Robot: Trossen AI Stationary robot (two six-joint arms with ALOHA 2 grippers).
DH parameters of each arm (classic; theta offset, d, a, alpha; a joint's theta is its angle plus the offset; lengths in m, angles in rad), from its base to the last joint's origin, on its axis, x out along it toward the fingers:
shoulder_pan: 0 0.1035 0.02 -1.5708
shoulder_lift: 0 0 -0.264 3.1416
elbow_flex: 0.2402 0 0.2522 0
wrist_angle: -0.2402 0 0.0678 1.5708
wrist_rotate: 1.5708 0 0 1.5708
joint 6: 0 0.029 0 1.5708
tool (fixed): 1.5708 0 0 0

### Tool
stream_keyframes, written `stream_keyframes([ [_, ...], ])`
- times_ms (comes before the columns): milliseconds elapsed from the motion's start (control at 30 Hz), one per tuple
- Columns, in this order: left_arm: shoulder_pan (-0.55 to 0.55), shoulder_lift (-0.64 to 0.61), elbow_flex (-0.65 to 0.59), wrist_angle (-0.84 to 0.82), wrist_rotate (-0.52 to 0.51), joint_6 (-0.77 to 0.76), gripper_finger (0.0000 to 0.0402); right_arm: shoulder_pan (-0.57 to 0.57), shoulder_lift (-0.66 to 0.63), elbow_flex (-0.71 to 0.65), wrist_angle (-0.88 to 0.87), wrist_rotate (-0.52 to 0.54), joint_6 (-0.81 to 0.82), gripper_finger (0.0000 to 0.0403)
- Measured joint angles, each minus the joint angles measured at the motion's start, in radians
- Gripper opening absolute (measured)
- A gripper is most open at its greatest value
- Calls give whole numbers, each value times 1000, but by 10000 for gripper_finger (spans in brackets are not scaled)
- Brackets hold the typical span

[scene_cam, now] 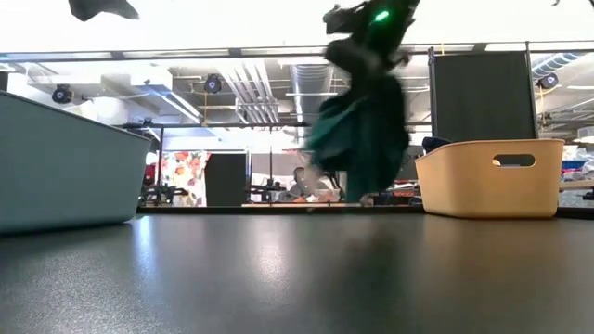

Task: Sort towels by color in basket
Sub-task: Put the right green towel into the orange bin

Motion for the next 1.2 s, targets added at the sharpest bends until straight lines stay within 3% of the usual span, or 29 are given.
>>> stream_keyframes([
  [133, 0, 11, -25, 84, -9, 43, 242, -13, -171, -5, -259, 229, 76, 14],
  [267, 1, 36, -44, 121, -11, 46, 242, -71, -314, -16, -474, 381, 123, 14],
  [600, 1, 94, -57, 187, 20, 10, 242, -348, -491, -237, -563, 353, 54, 13],
  [700, 1, 100, -56, 195, 55, -9, 242, -405, -491, -319, -558, 295, 63, 13],
  [767, 0, 103, -56, 195, 72, -33, 242, -426, -487, -373, -488, 199, 50, 13],
  [933, 0, 104, -56, 209, 71, -70, 242, -452, -484, -518, -82, -342, -179, 13],
  [1000, 0, 104, -56, 226, 70, -75, 242, -472, -472, -555, 6, -457, -199, 13],
  [1200, 0, 104, -56, 282, 37, -119, 242, -583, -472, -629, -17, -470, -202, 13],
])
